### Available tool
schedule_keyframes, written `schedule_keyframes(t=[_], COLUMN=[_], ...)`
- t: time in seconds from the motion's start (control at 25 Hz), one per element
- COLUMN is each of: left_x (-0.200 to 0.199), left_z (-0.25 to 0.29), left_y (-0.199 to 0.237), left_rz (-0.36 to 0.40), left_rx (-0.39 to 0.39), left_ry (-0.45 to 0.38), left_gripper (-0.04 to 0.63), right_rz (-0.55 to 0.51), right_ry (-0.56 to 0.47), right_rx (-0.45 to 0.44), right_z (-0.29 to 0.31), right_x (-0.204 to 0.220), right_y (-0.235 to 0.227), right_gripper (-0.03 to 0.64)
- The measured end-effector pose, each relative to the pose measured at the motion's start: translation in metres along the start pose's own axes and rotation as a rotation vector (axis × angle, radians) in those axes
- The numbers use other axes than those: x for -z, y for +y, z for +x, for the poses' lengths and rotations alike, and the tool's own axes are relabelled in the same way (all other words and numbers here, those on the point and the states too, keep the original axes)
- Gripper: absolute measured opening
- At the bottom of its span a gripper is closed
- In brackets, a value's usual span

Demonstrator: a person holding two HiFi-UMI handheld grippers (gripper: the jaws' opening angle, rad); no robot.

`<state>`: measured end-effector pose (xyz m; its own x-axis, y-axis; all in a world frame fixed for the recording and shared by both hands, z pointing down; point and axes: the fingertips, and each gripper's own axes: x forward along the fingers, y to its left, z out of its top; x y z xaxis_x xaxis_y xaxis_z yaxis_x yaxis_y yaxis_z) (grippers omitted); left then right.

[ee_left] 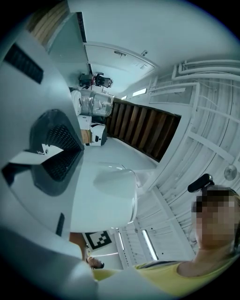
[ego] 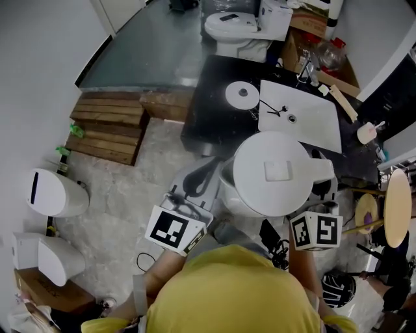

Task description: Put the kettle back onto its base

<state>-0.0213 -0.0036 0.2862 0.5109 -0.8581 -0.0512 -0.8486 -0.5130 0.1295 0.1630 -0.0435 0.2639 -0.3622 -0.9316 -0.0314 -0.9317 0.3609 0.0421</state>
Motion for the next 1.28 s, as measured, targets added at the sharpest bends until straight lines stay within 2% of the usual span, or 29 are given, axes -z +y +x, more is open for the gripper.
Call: schedule_keyframes(t=[0.52, 0.8, 1.28], left_x=[0.002, -0.003, -0.004], left_z=[0.063, 0.103, 0.162], left_y=[0.035, 0.074, 0.12], left_rz=[-0.001, 0.006, 0.007], left_rx=[-0.029, 0.008, 0.119], left_ry=[0.013, 0.022, 0.003], left_gripper=[0.002, 0.003, 0.002], right_rz=[0.027, 0.019, 0.0], right_ry=[0.008, 0.007, -0.039], right_rx=[-0.008, 0.03, 0.114], right_z=[0.075, 0.128, 0.2], right_x=[0.012, 0.012, 0.018], right_y=[-0.035, -0.041, -0.059], right_gripper=[0.104, 0.104, 0.104])
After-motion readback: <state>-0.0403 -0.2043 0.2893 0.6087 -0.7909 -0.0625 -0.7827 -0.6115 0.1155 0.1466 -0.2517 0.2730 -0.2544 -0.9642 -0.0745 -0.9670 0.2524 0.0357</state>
